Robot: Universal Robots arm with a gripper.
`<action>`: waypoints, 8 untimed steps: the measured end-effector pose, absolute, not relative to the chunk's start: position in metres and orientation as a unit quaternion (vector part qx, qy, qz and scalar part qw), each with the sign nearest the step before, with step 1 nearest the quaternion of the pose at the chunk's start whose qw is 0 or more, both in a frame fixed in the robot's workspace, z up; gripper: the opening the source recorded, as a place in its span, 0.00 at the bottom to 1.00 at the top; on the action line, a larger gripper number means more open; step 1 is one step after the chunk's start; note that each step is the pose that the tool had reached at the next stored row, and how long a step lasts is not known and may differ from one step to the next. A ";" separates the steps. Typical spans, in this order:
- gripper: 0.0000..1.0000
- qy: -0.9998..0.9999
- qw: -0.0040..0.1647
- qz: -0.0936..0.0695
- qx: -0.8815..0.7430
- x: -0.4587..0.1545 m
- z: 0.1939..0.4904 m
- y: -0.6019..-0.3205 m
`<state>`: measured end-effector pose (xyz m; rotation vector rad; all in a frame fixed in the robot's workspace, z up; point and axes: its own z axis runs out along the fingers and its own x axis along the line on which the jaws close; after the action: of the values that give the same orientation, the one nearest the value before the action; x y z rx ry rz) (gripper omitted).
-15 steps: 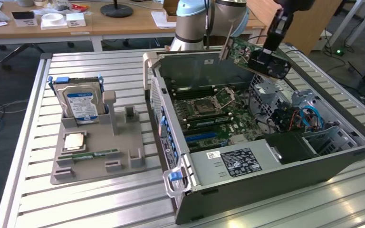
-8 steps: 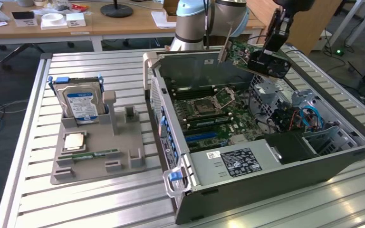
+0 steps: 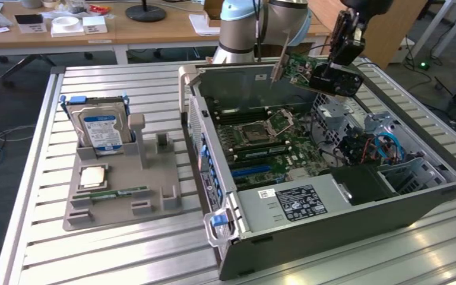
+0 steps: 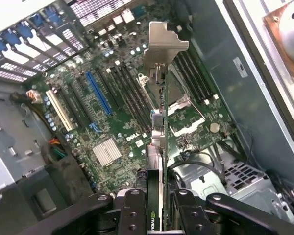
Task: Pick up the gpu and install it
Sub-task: 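Insert the gpu into the slot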
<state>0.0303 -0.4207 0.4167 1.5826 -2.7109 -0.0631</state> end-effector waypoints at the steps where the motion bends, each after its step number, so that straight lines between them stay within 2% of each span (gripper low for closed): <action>1: 0.26 -0.860 0.001 -0.020 0.510 0.030 0.417 -0.421; 8: 0.26 -0.834 0.002 -0.020 0.551 0.030 0.416 -0.420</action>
<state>0.0303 -0.4205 0.4158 1.7290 -2.6169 -0.0617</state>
